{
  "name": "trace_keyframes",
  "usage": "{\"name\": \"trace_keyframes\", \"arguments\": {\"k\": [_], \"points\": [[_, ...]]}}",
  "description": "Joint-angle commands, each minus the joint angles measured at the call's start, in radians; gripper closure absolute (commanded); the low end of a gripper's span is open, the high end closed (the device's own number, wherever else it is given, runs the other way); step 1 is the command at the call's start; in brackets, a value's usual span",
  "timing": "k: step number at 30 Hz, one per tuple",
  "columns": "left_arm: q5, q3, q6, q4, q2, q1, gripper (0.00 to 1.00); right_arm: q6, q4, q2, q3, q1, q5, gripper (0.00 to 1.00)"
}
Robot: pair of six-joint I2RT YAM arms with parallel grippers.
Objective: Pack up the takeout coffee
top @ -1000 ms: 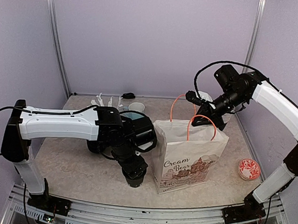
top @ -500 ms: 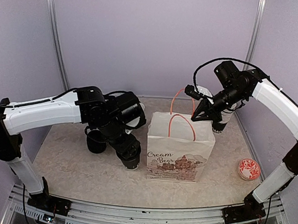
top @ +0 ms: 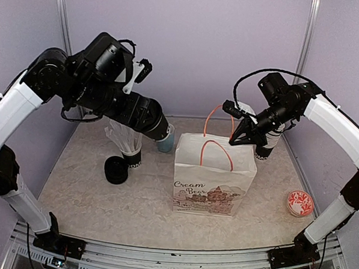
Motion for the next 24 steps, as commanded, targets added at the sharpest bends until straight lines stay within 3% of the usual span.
{"name": "trace_keyframes", "arguments": {"k": [1,8,12,24], "points": [[-0.1,0.171,0.023,-0.045,0.003,-0.02,0.43,0.019,0.008,-0.022,0.015,0.013,-0.041,1.0],[0.083,0.217,0.154,0.15,0.046,-0.104,0.43,0.028,0.008,-0.009,0.035,0.018,-0.041,0.99],[0.152,0.219,0.188,0.153,0.105,-0.13,0.44,0.028,-0.001,-0.004,0.048,0.022,-0.041,0.99],[0.081,0.138,0.264,0.085,0.216,-0.147,0.44,0.0,-0.001,-0.044,-0.003,0.077,-0.04,0.98]]}}
